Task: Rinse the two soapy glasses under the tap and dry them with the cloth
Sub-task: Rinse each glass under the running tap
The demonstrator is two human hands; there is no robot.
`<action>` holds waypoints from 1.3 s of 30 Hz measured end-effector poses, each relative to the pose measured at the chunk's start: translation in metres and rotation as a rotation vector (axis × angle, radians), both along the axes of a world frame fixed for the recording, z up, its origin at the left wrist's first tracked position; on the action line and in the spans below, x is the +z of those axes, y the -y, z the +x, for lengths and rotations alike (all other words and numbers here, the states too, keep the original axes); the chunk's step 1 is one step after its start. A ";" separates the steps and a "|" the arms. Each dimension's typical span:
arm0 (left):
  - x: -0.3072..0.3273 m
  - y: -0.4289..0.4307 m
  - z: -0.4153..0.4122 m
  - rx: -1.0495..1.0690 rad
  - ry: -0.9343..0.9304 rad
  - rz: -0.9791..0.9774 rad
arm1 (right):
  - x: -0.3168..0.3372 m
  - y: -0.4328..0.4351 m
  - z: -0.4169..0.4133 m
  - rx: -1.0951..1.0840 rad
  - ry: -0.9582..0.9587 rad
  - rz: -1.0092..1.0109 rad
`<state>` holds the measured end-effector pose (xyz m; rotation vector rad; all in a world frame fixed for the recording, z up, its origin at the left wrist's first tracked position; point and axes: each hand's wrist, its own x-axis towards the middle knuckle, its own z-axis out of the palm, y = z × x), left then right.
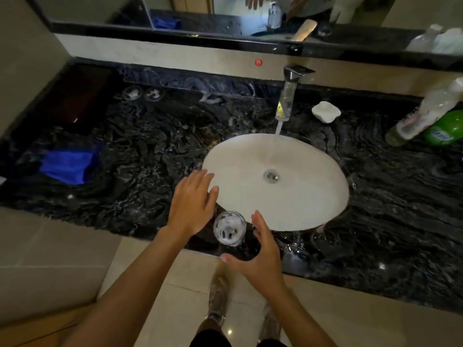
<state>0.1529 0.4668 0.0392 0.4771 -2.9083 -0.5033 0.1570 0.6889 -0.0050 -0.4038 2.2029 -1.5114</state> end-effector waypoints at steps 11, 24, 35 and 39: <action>-0.084 0.011 -0.039 -0.276 0.362 -0.044 | -0.027 0.056 0.015 -0.356 0.039 0.016; -0.106 0.003 -0.058 -0.286 0.416 -0.120 | -0.040 0.051 -0.160 -0.544 0.023 0.119; -0.124 0.003 -0.061 -0.263 0.307 -0.179 | -0.055 0.086 -0.305 -0.429 -0.153 0.247; -0.122 0.003 -0.062 -0.255 0.311 -0.173 | -0.065 0.090 -0.313 -0.378 -0.211 0.268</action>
